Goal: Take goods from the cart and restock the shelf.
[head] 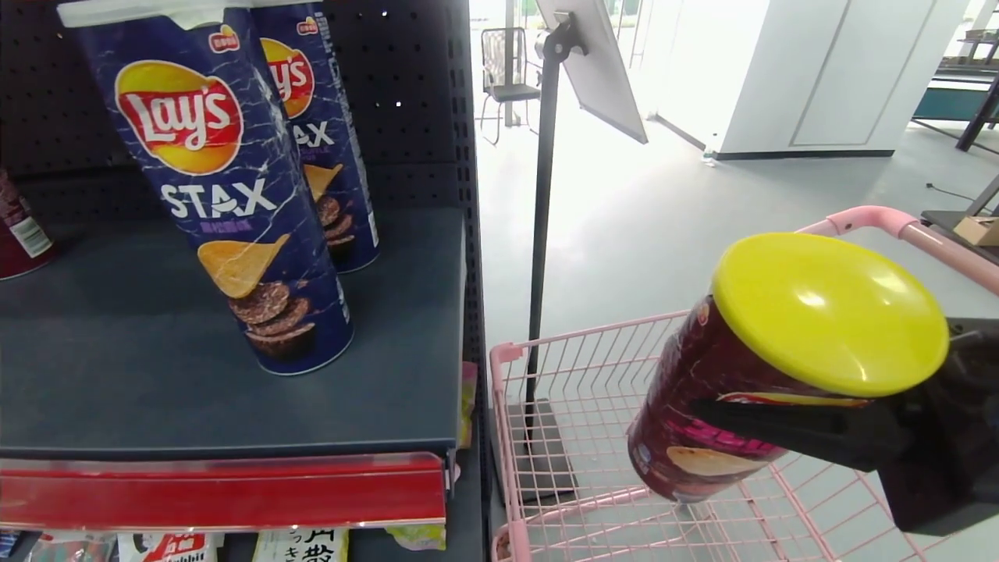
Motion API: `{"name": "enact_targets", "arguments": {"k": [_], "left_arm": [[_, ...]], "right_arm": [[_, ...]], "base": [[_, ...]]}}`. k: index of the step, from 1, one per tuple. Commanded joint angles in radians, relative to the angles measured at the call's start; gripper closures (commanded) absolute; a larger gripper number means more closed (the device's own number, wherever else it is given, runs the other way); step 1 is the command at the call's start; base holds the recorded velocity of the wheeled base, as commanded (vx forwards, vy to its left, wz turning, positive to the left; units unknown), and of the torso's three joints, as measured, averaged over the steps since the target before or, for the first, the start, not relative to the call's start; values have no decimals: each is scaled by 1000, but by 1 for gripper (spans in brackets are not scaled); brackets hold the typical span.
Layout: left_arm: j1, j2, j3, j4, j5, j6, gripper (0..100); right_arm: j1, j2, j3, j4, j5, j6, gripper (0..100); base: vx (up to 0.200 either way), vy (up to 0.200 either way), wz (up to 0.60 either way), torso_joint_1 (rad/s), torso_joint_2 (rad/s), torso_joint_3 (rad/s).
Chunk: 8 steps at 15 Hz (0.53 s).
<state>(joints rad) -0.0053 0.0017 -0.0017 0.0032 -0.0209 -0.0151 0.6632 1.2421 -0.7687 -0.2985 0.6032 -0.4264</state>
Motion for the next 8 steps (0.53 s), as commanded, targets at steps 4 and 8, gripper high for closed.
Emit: {"name": "enact_targets", "arguments": {"k": [4, 8], "left_arm": [[-1, 1, 0, 0, -1, 0, 0], [-1, 1, 0, 0, 1, 0, 0]], "right_arm": [[-2, -15, 17, -2, 1, 1, 100], [-5, -15, 19, -2, 1, 1, 100]], "base": [[0, 0, 0, 0, 0, 0], [0, 0, 0, 0, 0, 0]]}}
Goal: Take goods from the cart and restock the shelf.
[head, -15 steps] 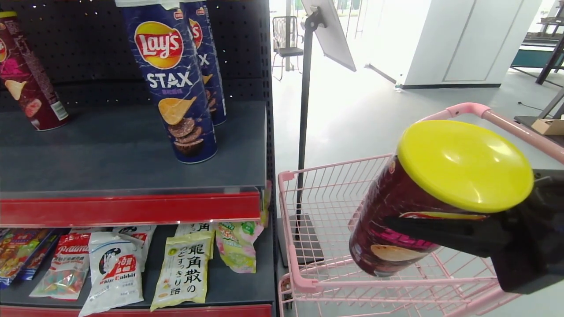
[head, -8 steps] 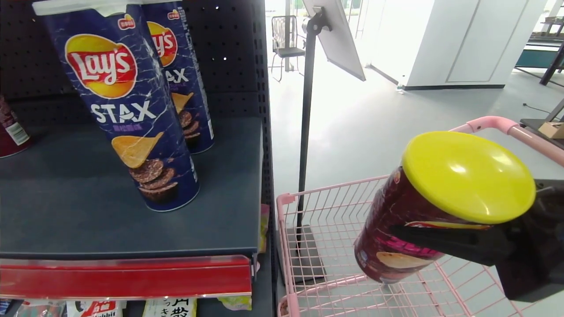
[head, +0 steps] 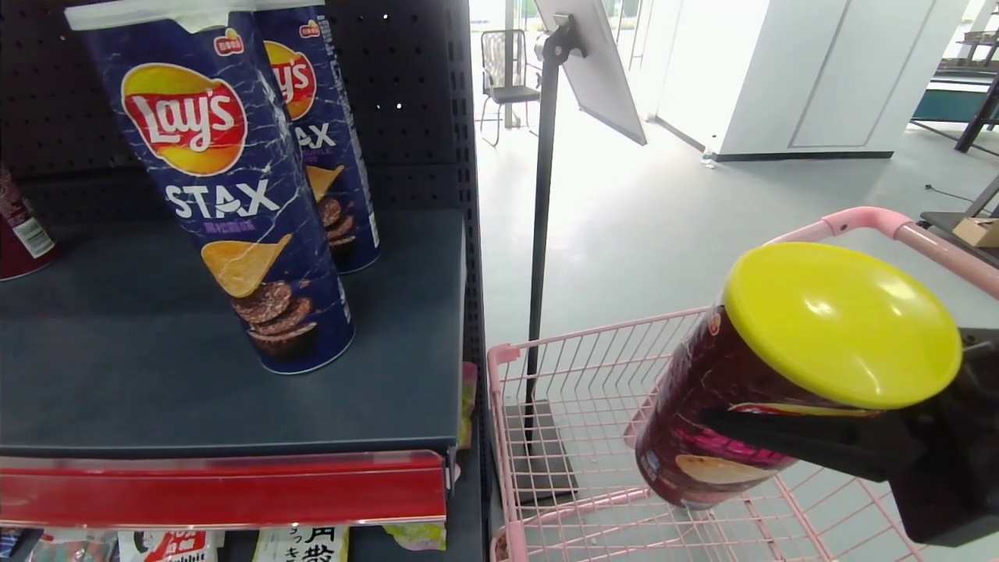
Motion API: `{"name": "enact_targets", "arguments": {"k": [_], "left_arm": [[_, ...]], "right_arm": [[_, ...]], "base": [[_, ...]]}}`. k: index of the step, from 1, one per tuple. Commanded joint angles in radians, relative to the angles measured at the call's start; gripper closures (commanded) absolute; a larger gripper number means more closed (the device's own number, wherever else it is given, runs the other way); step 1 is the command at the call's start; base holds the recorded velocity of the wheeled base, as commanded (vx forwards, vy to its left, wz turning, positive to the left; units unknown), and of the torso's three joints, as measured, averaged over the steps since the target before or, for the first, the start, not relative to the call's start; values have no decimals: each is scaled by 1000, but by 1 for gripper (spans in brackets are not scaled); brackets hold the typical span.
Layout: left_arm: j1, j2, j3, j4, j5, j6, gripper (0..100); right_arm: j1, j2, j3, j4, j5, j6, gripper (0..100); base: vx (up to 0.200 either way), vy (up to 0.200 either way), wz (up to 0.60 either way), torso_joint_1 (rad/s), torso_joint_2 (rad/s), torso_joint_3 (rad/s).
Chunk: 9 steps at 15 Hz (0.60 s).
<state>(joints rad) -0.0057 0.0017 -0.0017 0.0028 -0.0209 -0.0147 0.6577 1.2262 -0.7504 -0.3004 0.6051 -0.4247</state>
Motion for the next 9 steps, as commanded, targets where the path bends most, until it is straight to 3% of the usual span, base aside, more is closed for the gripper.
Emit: {"name": "enact_targets", "arguments": {"k": [1, 2, 8, 9], "left_arm": [[0, 1, 0, 0, -1, -2, 0], [0, 1, -1, 0, 1, -1, 0], [0, 1, 0, 0, 1, -1, 0], [0, 1, 0, 0, 1, -1, 0]], "right_arm": [[0, 1, 0, 0, 1, 0, 100], [0, 1, 2, 0, 1, 0, 100], [0, -1, 25, -2, 1, 0, 100], [0, -2, 28, -2, 1, 0, 100]], "base": [[0, 0, 0, 0, 0, 0], [0, 0, 0, 0, 0, 0], [-200, 0, 0, 2, 2, -1], [0, 0, 0, 0, 0, 0]]}}
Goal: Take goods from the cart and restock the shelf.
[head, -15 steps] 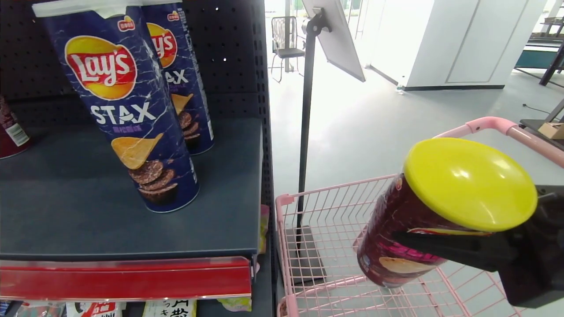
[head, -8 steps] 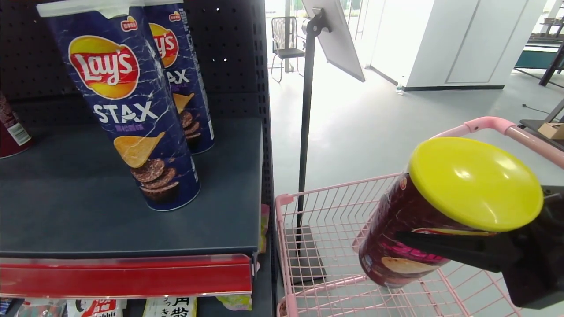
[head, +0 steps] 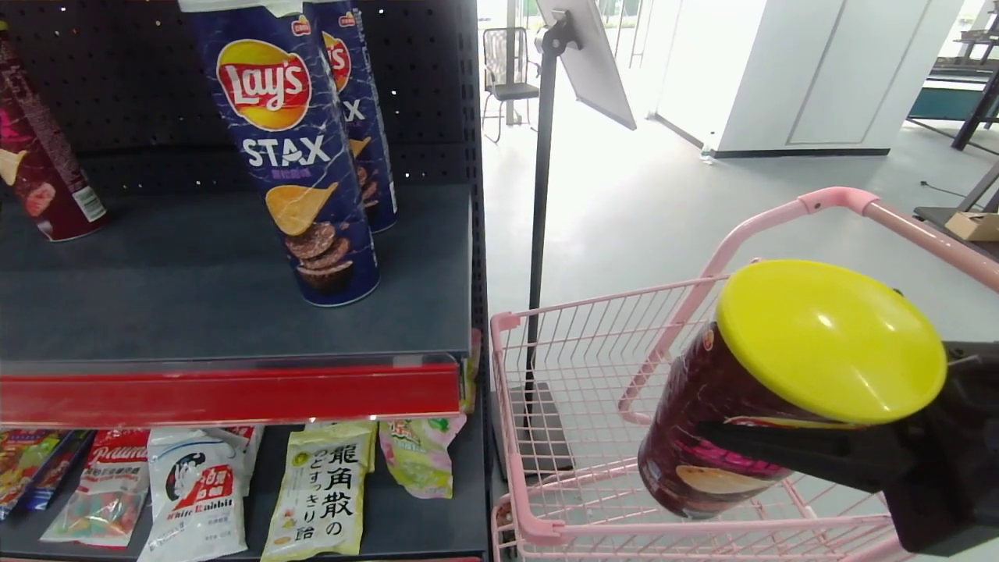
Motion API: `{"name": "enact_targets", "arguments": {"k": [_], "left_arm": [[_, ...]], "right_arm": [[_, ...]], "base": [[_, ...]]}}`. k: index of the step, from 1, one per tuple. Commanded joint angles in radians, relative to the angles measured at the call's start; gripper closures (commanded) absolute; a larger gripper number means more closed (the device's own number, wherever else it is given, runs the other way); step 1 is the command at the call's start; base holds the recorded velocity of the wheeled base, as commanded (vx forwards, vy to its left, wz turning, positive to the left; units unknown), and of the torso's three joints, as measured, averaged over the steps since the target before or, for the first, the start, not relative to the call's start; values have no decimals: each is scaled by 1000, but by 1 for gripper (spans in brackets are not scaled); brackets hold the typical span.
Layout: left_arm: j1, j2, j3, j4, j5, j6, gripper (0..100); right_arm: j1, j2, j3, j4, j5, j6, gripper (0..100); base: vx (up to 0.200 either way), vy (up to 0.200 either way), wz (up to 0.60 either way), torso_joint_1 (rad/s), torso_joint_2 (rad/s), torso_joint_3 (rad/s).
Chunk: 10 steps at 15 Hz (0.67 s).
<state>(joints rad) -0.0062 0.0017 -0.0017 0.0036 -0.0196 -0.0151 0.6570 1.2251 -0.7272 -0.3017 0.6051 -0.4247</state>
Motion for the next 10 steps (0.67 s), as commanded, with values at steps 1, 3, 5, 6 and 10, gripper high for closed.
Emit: {"name": "enact_targets", "arguments": {"k": [1, 3, 5, 6, 10], "left_arm": [[0, 1, 0, -1, 0, 0, 0], [0, 1, -1, -1, 0, 0, 0], [0, 1, 0, -1, 0, 0, 0], [0, 1, 0, -1, 0, 0, 0], [0, 1, 0, -1, 0, 0, 0]], "right_arm": [[1, -1, 5, -2, 1, 0, 100], [-2, -1, 5, -2, 1, 0, 100], [-8, -1, 5, -2, 1, 0, 100], [-8, -1, 5, -2, 1, 0, 100], [-23, -21, 37, -2, -11, 1, 100]], "base": [[0, 0, 0, 0, 0, 0], [0, 0, 0, 0, 0, 0], [0, 0, 0, 0, 0, 0], [0, 0, 0, 0, 0, 0], [0, 0, 0, 0, 0, 0]]}}
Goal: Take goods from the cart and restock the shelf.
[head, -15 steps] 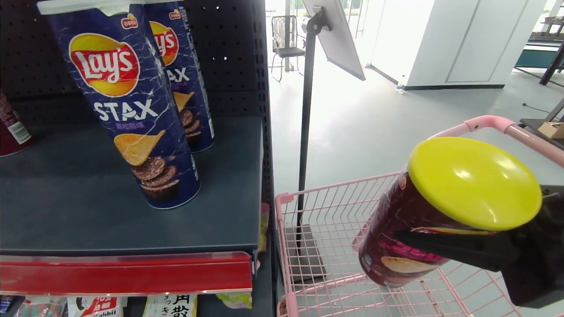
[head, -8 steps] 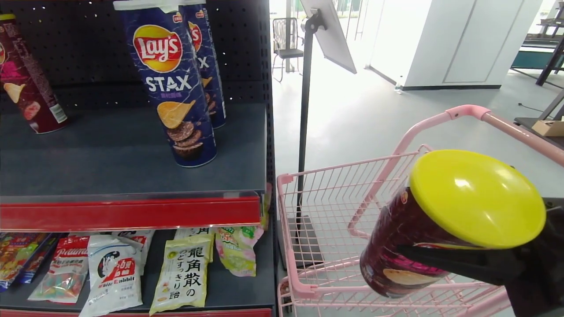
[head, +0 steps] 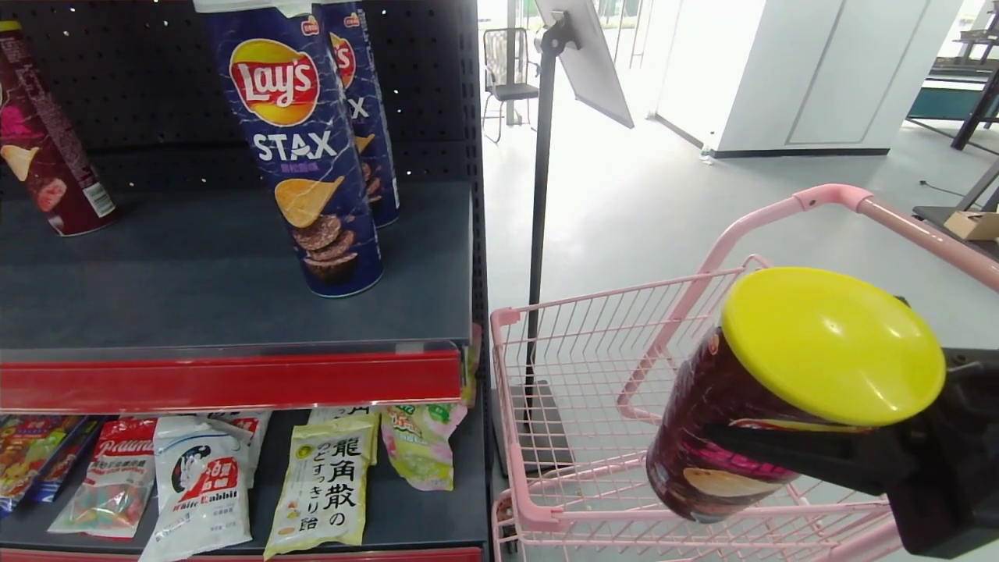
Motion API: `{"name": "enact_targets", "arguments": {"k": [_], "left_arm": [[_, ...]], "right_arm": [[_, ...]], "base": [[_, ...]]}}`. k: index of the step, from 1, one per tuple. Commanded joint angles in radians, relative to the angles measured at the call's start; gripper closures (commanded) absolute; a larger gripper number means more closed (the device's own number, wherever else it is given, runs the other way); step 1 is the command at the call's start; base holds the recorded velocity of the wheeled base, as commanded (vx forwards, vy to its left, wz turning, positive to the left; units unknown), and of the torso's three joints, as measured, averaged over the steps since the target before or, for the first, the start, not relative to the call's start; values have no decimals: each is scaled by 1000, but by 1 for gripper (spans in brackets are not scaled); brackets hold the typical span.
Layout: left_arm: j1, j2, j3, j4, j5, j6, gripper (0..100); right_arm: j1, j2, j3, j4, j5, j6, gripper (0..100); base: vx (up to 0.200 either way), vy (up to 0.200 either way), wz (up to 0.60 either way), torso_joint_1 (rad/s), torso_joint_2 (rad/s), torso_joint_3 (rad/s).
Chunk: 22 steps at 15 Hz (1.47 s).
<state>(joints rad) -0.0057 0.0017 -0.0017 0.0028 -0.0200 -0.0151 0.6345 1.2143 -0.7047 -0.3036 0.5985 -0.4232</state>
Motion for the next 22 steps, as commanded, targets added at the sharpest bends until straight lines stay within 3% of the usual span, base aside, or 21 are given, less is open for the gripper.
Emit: {"name": "enact_targets", "arguments": {"k": [1, 4, 6, 11, 22], "left_arm": [[0, 1, 0, 0, 0, 0, 0], [0, 1, 0, 0, 0, 0, 0], [0, 1, 0, 0, 0, 0, 0], [1, 1, -1, 0, 0, 0, 0], [0, 1, 0, 0, 0, 0, 0]], "right_arm": [[-1, -12, 24, 0, -17, 1, 100], [2, 1, 2, -2, -40, 7, 100], [5, -19, 39, -17, -115, 109, 100], [10, -55, 93, -77, -117, 141, 100], [56, -70, 93, -77, -112, 146, 100]], "base": [[0, 0, 0, 0, 0, 0], [0, 0, 0, 0, 0, 0], [0, 0, 0, 0, 0, 0], [0, 0, 0, 16, -40, -26], [0, 0, 0, 207, -517, -313]]}}
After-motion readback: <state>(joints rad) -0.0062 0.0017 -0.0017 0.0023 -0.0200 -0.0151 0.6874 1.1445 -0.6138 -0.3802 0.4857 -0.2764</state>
